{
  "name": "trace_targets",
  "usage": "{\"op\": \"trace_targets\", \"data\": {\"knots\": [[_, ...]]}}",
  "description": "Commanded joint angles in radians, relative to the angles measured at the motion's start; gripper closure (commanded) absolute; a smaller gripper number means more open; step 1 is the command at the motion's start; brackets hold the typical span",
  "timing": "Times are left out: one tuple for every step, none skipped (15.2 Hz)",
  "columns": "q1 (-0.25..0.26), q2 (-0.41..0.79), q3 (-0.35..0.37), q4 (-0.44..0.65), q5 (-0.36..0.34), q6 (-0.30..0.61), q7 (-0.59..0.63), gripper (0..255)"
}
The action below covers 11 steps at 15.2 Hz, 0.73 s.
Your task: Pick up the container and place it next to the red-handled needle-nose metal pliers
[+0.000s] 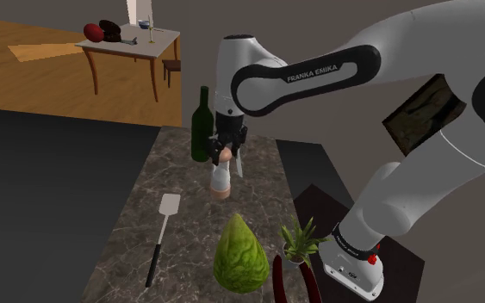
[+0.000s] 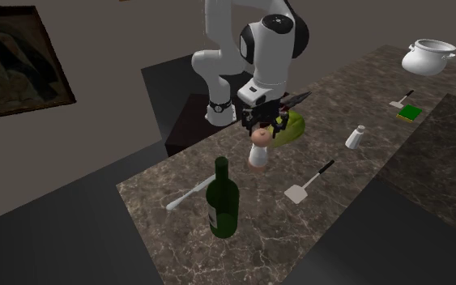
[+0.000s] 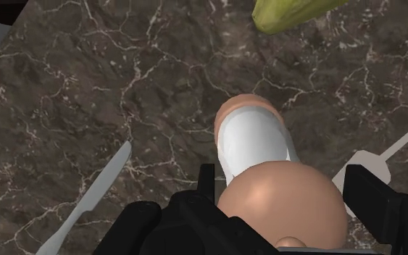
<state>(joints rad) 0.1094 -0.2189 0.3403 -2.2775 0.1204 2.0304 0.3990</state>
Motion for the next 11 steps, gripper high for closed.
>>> {"op": "trace_targets", "data": {"knots": [[0.0, -0.01, -0.002, 0.018, 0.001, -0.028, -0.001, 255], [0.0, -0.014, -0.004, 0.028, 0.002, -0.042, -0.001, 255], [-0.001, -0.018, -0.005, 0.038, 0.002, -0.056, -0.001, 255], [-0.001, -0.022, -0.006, 0.048, 0.002, -0.069, -0.002, 255], [-0.001, -0.026, -0.007, 0.058, 0.003, -0.083, -0.002, 255], [-0.001, -0.029, -0.008, 0.068, 0.003, -0.097, -0.002, 255], [-0.001, -0.032, -0.009, 0.079, 0.003, -0.111, -0.002, 255], [-0.002, -0.035, -0.01, 0.089, 0.003, -0.124, -0.002, 255], [-0.002, -0.038, -0.011, 0.1, 0.003, -0.138, -0.002, 255], [-0.002, -0.041, -0.012, 0.112, 0.003, -0.151, -0.002, 255], [-0.003, -0.043, -0.013, 0.123, 0.003, -0.165, -0.002, 255]]}}
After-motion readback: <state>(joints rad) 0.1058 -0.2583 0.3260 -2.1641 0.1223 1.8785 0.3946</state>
